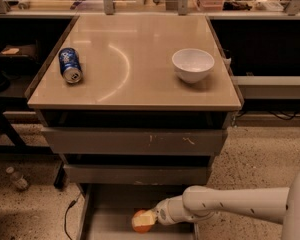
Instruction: Place orange into bottom drawer
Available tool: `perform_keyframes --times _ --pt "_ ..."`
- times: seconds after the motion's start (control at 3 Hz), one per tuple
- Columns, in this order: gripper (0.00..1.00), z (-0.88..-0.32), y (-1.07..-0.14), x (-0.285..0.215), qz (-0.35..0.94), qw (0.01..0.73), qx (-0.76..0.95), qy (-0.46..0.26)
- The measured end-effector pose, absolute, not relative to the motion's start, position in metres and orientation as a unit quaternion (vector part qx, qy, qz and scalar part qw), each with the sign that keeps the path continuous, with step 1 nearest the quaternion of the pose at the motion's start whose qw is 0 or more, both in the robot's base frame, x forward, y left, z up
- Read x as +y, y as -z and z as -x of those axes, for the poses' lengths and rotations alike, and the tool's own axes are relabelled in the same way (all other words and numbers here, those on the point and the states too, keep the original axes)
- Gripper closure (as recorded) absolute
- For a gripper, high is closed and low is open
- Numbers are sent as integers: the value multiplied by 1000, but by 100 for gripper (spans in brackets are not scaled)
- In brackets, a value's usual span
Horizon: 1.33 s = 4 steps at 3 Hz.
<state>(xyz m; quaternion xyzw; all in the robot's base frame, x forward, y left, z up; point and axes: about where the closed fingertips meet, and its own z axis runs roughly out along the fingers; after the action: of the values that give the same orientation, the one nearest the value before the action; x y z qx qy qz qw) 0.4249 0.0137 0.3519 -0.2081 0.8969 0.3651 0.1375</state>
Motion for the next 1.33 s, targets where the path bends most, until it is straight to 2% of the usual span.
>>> perform_keyframes --times 0.33,1.33 --pt "100 -425 -352 14 208 137 897 -366" --pt "100 -448 -247 34 141 192 903 -358"
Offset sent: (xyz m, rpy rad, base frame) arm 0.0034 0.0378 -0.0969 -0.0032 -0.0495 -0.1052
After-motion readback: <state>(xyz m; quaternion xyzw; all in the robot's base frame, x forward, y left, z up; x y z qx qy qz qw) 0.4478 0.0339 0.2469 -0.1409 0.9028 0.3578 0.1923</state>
